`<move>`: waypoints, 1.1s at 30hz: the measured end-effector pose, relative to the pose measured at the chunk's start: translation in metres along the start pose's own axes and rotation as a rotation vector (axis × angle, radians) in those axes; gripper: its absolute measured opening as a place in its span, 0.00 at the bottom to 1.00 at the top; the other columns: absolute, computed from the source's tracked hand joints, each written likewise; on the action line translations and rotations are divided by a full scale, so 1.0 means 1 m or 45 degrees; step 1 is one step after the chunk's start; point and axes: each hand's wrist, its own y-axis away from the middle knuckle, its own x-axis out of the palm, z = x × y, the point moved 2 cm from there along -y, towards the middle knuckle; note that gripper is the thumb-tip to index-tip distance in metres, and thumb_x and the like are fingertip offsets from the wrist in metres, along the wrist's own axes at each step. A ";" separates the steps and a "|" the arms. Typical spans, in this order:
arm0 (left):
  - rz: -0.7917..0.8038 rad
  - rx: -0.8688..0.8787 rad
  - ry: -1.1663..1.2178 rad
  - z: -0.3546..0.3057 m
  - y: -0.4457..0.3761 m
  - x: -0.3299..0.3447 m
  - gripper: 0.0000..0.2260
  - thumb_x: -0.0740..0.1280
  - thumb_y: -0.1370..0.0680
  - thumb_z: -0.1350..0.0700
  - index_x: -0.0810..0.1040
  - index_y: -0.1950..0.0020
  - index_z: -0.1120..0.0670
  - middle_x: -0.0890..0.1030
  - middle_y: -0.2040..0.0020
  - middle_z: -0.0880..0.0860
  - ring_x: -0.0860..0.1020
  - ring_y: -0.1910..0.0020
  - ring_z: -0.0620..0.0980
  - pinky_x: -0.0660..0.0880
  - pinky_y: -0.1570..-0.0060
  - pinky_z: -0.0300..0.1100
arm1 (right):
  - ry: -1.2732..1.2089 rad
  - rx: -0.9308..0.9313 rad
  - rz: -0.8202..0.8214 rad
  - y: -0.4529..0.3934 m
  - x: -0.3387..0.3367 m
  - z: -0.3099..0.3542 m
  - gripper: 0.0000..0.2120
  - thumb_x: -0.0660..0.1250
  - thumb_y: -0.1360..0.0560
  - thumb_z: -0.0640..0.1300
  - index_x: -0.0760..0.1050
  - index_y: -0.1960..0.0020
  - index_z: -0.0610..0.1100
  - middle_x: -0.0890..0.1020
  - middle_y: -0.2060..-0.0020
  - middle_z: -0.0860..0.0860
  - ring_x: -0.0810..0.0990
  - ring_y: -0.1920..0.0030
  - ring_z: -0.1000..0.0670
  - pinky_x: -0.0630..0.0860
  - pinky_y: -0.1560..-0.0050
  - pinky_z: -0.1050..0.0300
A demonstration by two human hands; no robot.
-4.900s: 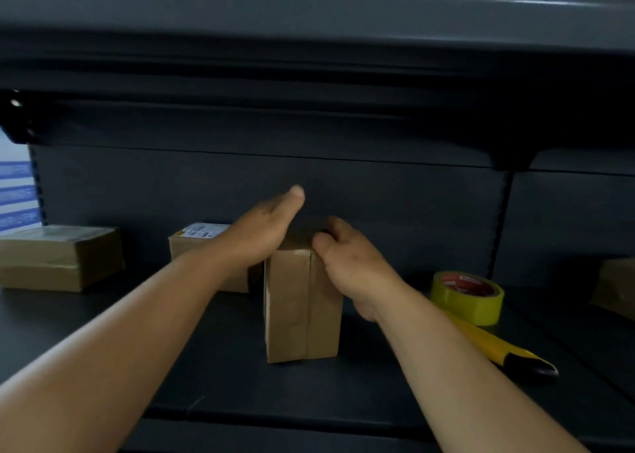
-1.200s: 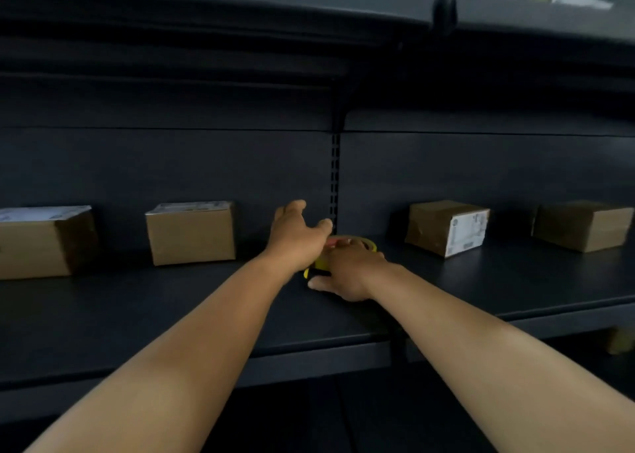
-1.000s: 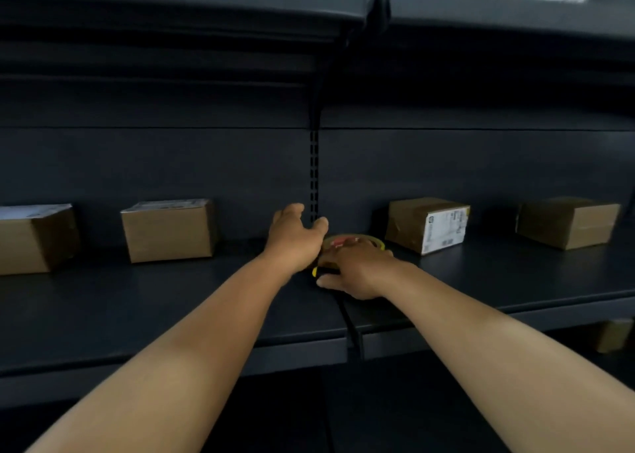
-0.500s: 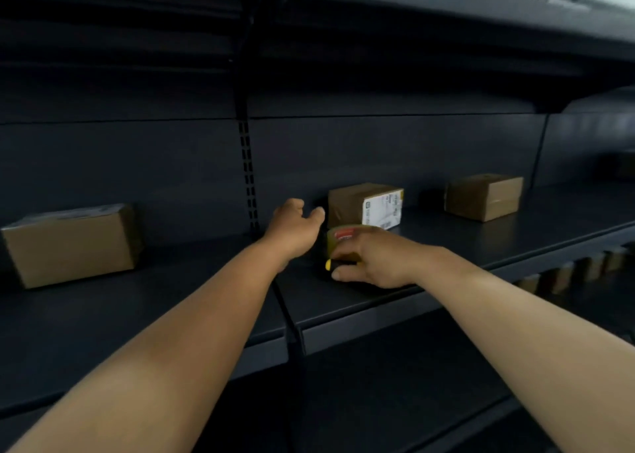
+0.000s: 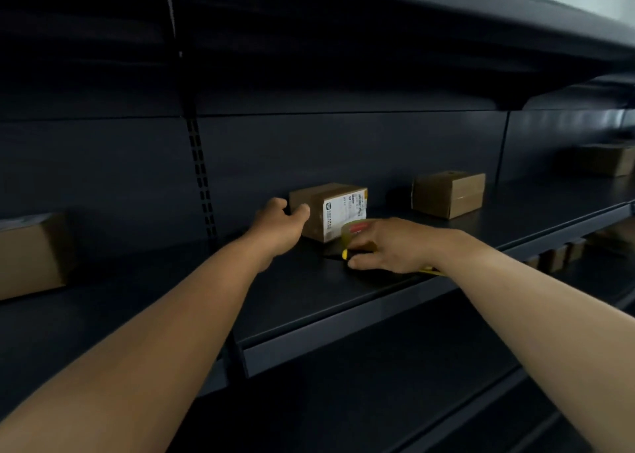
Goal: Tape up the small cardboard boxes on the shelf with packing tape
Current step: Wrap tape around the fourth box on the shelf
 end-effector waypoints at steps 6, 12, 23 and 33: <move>-0.137 -0.081 -0.002 -0.015 -0.012 0.018 0.28 0.58 0.20 0.42 0.61 0.25 0.55 0.64 0.27 0.55 0.66 0.31 0.53 0.64 0.40 0.42 | 0.042 -0.077 0.016 -0.013 -0.004 -0.052 0.19 0.60 0.22 0.57 0.73 0.34 0.54 0.70 0.32 0.56 0.70 0.36 0.52 0.65 0.40 0.62; -0.284 -0.157 0.054 -0.025 -0.024 0.038 0.27 0.58 0.21 0.40 0.63 0.27 0.55 0.68 0.30 0.54 0.70 0.35 0.52 0.65 0.45 0.40 | 0.073 -0.235 -0.025 -0.032 -0.005 -0.097 0.15 0.62 0.22 0.54 0.77 0.40 0.49 0.72 0.44 0.60 0.70 0.41 0.58 0.65 0.42 0.63; -0.433 -0.295 0.038 -0.025 -0.023 0.050 0.30 0.58 0.21 0.40 0.58 0.24 0.53 0.63 0.26 0.54 0.66 0.30 0.53 0.64 0.37 0.43 | -0.059 -0.220 -0.025 -0.066 0.004 -0.143 0.16 0.68 0.33 0.65 0.74 0.47 0.63 0.68 0.32 0.56 0.65 0.32 0.48 0.62 0.30 0.50; -0.358 -0.324 0.051 -0.023 -0.034 0.051 0.27 0.56 0.20 0.39 0.64 0.28 0.54 0.69 0.31 0.55 0.70 0.36 0.52 0.67 0.40 0.43 | -0.531 0.082 -0.444 -0.086 -0.014 -0.131 0.21 0.63 0.27 0.63 0.68 0.39 0.52 0.70 0.38 0.47 0.70 0.35 0.45 0.69 0.35 0.42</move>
